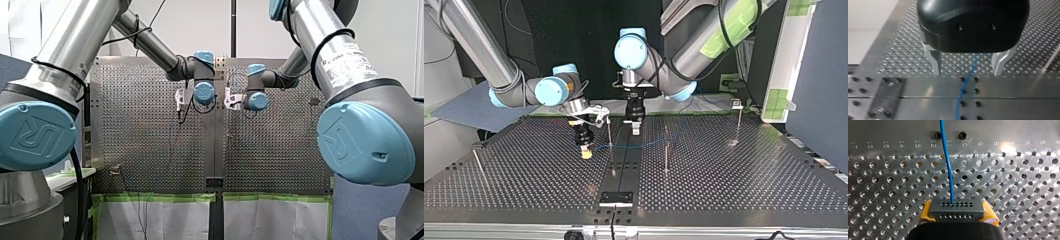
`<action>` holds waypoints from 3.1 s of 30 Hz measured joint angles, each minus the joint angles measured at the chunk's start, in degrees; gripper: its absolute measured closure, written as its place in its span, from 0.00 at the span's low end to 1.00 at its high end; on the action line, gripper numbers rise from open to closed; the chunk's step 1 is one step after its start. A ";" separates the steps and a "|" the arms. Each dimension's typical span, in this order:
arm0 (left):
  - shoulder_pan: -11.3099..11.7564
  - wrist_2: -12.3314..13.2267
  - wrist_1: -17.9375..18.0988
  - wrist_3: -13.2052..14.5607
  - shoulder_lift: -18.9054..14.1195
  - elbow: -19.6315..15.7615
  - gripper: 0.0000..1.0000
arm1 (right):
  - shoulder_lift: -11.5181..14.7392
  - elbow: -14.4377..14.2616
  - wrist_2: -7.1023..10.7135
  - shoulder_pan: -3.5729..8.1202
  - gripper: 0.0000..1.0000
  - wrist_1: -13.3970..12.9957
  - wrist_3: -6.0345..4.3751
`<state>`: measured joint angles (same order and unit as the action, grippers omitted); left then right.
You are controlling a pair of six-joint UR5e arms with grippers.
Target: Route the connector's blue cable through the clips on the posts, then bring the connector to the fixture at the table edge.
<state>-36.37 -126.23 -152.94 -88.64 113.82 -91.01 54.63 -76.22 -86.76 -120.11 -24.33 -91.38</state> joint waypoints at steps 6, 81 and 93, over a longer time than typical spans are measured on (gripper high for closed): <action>0.80 0.76 0.07 0.35 0.90 0.38 0.00 | 0.00 0.00 0.00 0.01 1.00 0.08 0.03; 6.32 0.39 -1.58 1.41 6.79 10.00 1.00 | 0.00 -0.01 0.00 0.00 1.00 1.04 0.05; 4.54 0.38 -1.04 1.48 6.79 7.44 1.00 | 0.06 -0.21 -2.66 -0.30 1.00 5.51 1.35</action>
<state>-31.83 -125.85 -153.99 -87.16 120.61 -83.57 54.69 -76.44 -89.41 -120.41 -18.82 -90.03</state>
